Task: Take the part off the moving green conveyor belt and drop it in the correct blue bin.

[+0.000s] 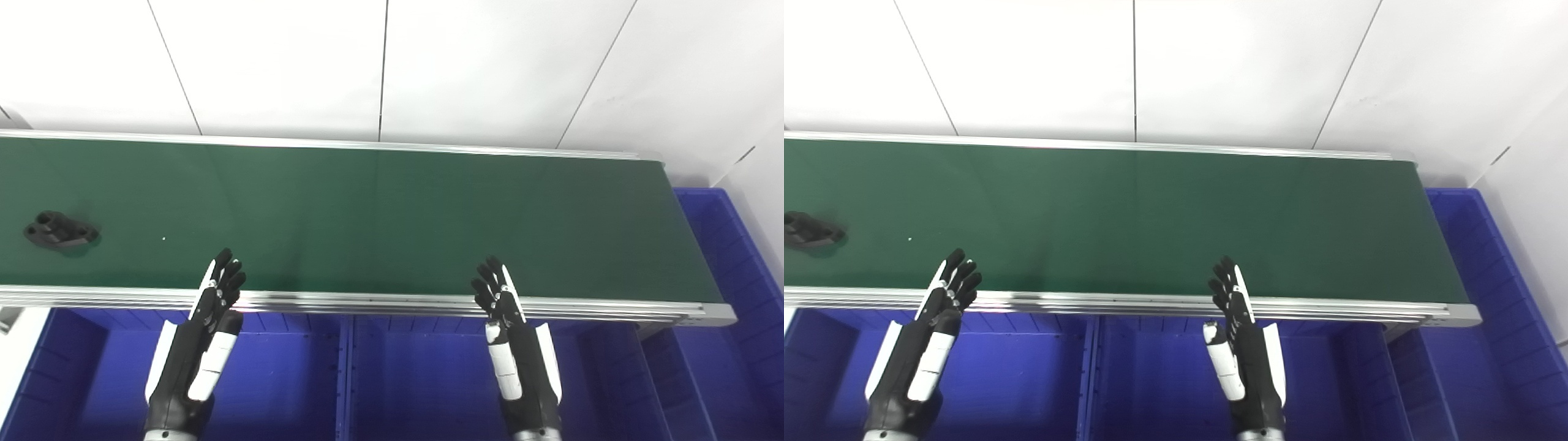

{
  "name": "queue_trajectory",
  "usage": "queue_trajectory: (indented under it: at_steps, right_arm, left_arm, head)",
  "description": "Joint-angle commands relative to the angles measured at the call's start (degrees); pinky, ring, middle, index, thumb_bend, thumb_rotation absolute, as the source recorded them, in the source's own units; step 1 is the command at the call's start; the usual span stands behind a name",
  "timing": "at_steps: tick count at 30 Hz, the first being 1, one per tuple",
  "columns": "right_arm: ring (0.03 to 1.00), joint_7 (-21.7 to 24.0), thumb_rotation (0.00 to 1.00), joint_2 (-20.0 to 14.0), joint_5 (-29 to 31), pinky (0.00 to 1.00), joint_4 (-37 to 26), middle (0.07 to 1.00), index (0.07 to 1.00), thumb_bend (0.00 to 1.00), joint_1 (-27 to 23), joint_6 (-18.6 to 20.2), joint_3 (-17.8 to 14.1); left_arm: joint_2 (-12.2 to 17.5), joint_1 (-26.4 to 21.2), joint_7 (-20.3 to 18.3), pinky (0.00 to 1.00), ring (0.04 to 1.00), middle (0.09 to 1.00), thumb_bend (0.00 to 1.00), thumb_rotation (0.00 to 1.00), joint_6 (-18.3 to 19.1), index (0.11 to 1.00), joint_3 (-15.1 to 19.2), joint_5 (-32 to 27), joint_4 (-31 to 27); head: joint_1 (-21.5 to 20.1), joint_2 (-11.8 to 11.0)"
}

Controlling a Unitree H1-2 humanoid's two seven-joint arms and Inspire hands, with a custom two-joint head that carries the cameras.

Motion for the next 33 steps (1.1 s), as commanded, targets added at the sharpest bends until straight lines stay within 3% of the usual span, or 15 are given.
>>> queue_trajectory:
  at_steps: [1, 5, 6, 10, 21, 33]
  right_arm:
    - [0.93, 0.33, 1.0, -0.08, -0.29, 0.94, -1.54, 0.953, 0.969, 0.78, 0.33, -0.39, 0.19]
    - [0.927, 0.13, 1.0, -0.13, -0.58, 0.93, -1.16, 0.962, 0.973, 0.78, 0.33, -0.58, -0.06]
    - [0.926, 0.12, 1.0, -0.1, -0.55, 0.94, -1.2, 0.963, 0.974, 0.78, 0.28, -0.43, -0.13]
    - [0.929, 0.55, 1.0, 0.06, 0.18, 0.94, -2.03, 0.965, 0.974, 0.77, -0.3, 1.25, -0.46]
    - [0.927, 0.78, 1.0, -0.08, 0.36, 0.94, -2.18, 0.954, 0.968, 0.76, -1.47, 2.73, -0.8]
    - [0.905, 1.36, 0.99, -0.4, 0.21, 0.9, -3.93, 0.941, 0.978, 0.77, -0.27, 5.32, -0.46]
  left_arm:
    - [0.0, 0.8, 0.24, 0.99, 0.96, 0.981, 0.58, 0.9, -1.07, 0.995, -0.14, -0.2, -1.38]
    - [-0.12, 2.03, -0.3, 1.0, 0.967, 0.985, 0.64, 0.89, 0.79, 0.997, -0.42, -1.47, -1.82]
    - [-0.18, 2.28, -0.41, 1.0, 0.98, 0.991, 0.58, 0.87, 1.32, 0.997, -0.42, -2.02, -1.99]
    - [-0.38, 2.67, -0.39, 1.0, 0.994, 0.998, 0.49, 0.86, 2.12, 0.999, -0.55, -3.08, -2.78]
    - [-0.89, 2.46, 0.01, 1.0, 0.979, 0.985, 0.54, 0.87, 3.6, 0.998, -0.37, -3.01, -2.95]
    - [-0.94, 2.64, 0.2, 1.0, 0.972, 0.983, 0.6, 0.86, 1.57, 1.0, -1.01, -1.63, -2.94]
  head:
    - [0.01, -0.29]
    - [-0.13, -0.17]
    - [-0.13, -0.17]
    - [-0.05, 0.94]
    - [0.19, 0.98]
    - [0.41, 0.76]
